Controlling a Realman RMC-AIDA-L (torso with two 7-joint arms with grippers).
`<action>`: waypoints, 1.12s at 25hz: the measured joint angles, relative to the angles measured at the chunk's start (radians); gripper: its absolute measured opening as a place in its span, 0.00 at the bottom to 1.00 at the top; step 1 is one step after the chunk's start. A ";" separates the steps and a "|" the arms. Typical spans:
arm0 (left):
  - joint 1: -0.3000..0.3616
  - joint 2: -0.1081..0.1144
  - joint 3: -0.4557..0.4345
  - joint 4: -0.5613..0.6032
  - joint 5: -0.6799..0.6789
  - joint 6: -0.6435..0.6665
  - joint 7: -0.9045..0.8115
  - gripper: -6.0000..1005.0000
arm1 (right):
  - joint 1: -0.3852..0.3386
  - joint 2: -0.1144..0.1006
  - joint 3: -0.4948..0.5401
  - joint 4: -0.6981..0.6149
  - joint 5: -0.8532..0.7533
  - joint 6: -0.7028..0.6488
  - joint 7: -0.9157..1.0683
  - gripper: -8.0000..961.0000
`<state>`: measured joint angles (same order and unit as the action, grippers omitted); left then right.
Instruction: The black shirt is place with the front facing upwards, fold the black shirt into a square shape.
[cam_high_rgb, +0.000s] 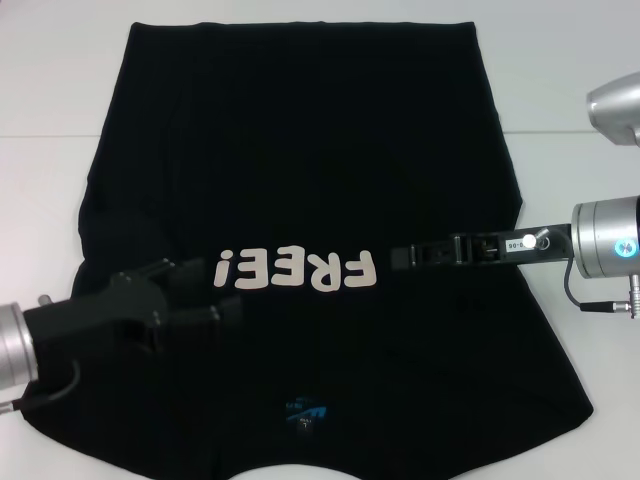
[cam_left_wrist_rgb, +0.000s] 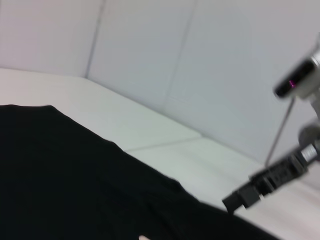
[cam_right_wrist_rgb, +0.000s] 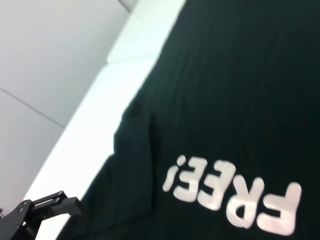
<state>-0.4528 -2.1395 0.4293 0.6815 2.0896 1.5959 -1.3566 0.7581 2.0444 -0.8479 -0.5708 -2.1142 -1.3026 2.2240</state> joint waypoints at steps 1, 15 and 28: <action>0.000 0.003 -0.010 -0.004 -0.008 0.002 -0.027 0.91 | -0.004 0.000 0.001 0.007 0.015 0.006 -0.022 0.35; -0.006 0.104 -0.058 0.112 -0.003 0.133 -0.703 0.90 | -0.060 0.048 0.002 0.003 0.163 -0.050 -0.641 0.86; -0.063 0.169 -0.191 0.202 0.442 0.235 -1.219 0.90 | -0.201 0.043 0.006 -0.054 0.218 -0.107 -0.983 0.96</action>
<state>-0.5162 -1.9709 0.2385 0.8836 2.5318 1.8313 -2.5753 0.5576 2.0871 -0.8422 -0.6244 -1.8960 -1.4092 1.2405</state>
